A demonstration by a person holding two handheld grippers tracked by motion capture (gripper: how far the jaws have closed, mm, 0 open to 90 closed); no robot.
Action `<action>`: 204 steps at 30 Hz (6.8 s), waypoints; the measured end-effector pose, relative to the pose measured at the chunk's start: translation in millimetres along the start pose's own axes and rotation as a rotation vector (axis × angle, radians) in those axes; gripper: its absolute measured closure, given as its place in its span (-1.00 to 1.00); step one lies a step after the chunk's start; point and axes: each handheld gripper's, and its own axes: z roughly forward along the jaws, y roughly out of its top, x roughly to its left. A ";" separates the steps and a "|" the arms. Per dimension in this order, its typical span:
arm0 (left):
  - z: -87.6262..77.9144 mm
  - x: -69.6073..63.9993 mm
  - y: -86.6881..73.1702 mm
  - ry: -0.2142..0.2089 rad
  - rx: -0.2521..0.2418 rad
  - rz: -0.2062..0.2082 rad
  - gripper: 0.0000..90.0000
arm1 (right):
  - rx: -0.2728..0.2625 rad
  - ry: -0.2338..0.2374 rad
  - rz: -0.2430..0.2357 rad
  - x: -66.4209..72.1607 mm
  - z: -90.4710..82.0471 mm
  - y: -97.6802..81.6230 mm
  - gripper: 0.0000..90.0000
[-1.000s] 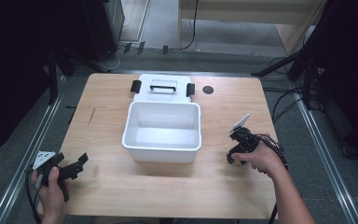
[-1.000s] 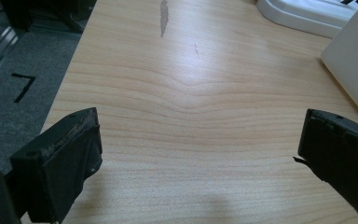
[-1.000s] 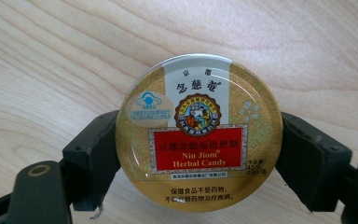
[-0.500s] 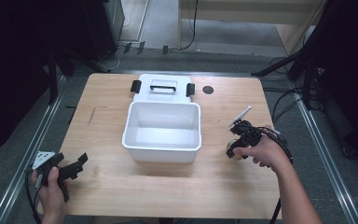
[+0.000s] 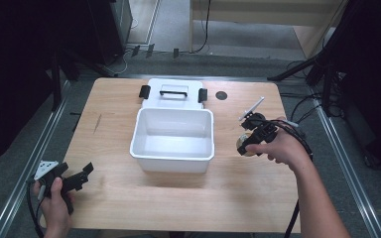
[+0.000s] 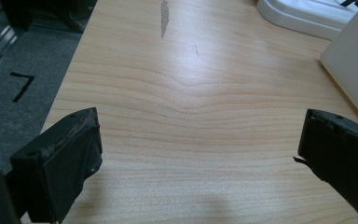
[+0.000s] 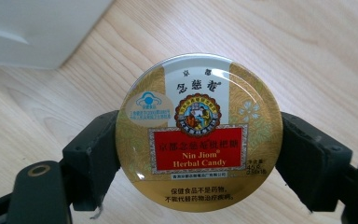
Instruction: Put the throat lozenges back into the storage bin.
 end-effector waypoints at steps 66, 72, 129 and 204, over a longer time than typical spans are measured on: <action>0.5 1.8 0.4 -0.011 0.002 -0.019 -1.00 | -0.015 0.004 -0.350 96.2 -25.4 109.1 -0.55; 0.6 2.0 0.4 -0.011 0.003 -0.020 -1.00 | -0.019 0.000 -0.400 101.5 -18.6 112.5 -0.55; 1.0 2.8 0.6 -0.020 0.007 -0.023 -1.00 | 0.152 -0.044 -0.713 119.1 55.2 109.0 -0.55; 1.0 1.1 0.4 -0.007 0.004 -0.017 -1.00 | -0.304 -0.065 -0.093 19.2 -30.0 6.5 -0.96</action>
